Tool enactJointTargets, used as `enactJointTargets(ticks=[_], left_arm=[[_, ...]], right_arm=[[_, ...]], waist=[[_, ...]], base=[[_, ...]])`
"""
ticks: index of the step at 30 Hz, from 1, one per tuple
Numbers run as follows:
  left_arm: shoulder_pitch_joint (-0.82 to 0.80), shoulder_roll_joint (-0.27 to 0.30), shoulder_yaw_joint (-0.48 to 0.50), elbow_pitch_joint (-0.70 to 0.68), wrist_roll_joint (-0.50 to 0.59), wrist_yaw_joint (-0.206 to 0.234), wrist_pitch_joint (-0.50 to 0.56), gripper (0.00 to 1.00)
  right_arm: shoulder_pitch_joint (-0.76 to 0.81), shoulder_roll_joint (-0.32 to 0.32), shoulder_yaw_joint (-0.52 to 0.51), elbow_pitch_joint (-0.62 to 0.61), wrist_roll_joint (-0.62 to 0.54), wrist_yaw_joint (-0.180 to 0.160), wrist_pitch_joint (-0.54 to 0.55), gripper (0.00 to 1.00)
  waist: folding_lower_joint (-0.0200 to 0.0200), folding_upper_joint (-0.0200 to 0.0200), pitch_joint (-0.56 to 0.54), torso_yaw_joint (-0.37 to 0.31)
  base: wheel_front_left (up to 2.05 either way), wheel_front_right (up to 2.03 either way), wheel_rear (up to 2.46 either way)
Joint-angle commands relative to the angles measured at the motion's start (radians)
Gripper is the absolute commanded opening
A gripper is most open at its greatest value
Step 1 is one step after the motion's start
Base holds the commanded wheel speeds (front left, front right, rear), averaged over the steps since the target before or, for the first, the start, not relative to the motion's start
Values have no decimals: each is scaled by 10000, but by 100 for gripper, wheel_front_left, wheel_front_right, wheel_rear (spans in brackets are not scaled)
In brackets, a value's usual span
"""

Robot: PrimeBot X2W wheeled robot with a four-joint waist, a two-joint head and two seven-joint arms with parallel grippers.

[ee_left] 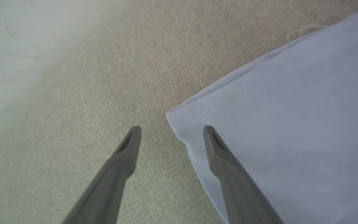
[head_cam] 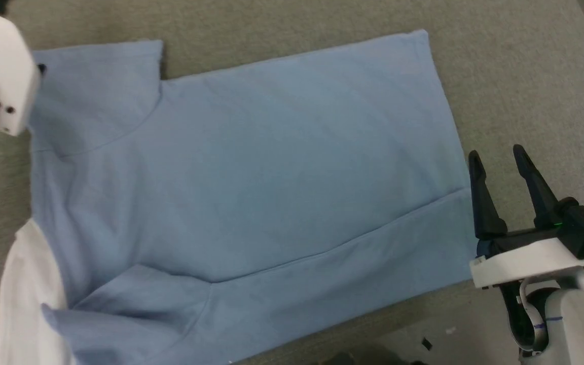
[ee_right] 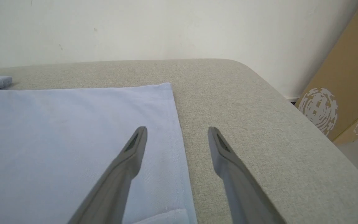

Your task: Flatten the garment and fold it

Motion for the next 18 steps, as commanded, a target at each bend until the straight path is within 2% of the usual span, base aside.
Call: enactJointTargets(ticks=[1,8,9,10,13,18], left_arm=[[-152,88,-65,81,-57,-65,60,100],[-150,277,-645,459,-823,-66,1143,100],[-98,277,-726,410,-1016,-66,1345,58],[-49,288,-798,338,-1200,-66,1494,0],[9,348,-922,89,-1510,-66,1493,0],[-125,172,-841,230,-828,270,-93,0]], right_arm=[[-178,37,41,29,87,-21,-82,100],[-316,38,51,479,198,-21,-298,100],[-329,38,17,533,190,-21,-315,100],[-342,38,-18,579,185,-21,-331,100],[-363,38,-153,704,112,-21,-326,100],[-479,39,-381,709,-290,-21,-56,100]], waist=[[-2,0,565,-552],[-2,0,727,-663],[-2,0,724,-653],[-2,0,719,-637],[-2,0,648,-518],[-2,0,282,-152]], base=[[0,0,0],[0,0,0],[0,0,0],[0,0,0],[0,0,0],[0,0,0]])
